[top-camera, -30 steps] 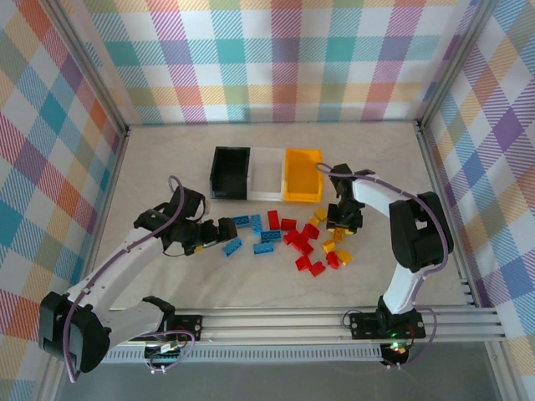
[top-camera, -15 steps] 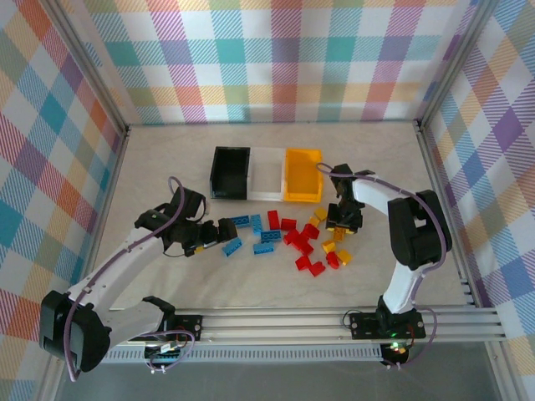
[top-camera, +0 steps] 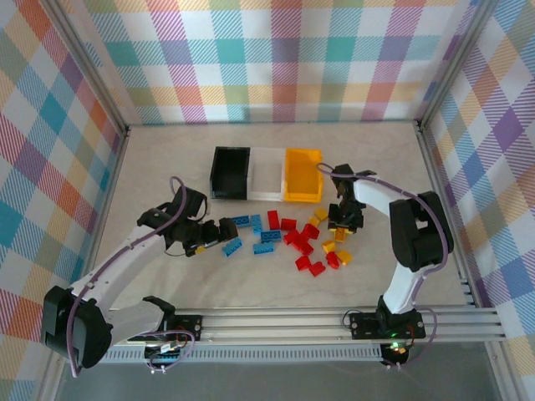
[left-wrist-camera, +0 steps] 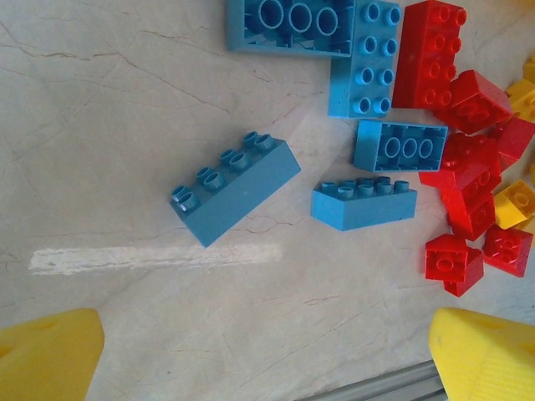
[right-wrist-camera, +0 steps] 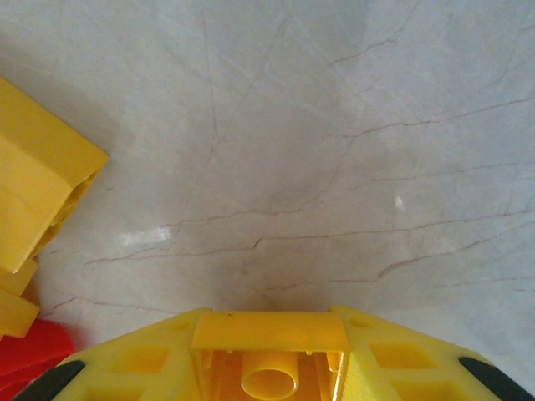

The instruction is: Sort the legos into containers by color

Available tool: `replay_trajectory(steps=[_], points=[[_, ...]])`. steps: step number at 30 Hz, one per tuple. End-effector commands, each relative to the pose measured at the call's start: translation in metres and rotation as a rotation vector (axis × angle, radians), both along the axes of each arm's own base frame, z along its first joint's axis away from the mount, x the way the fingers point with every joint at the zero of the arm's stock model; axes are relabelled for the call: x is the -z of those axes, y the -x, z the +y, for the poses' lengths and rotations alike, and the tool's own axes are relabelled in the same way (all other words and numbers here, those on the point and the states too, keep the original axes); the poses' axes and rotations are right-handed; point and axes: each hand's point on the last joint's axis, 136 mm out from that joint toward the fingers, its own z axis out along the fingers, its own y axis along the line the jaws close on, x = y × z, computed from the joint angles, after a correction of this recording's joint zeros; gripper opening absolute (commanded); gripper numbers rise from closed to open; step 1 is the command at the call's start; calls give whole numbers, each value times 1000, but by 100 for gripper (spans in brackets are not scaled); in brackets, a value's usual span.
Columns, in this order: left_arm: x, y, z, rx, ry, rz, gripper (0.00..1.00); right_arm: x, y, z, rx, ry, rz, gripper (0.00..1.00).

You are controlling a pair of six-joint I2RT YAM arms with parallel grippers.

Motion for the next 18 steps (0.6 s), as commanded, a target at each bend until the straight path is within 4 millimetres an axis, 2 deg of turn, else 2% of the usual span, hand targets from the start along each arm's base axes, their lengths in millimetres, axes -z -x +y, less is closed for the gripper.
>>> replay_trajectory(steps=[1,8,14,18], points=[[-2,-2,-5,1,11,-3,100,-20,3,-5,-9,8,-21,36],[-8,-7,-7,5,20,-28,100,-59,-2,-2,-9,-17,-83,36],[-15,-10,-8,5,32,-59,100,-106,-13,7,-9,-77,-161,36],[-23,-12,-7,10,35,-89,100,-139,-28,21,-29,-139,-216,36]])
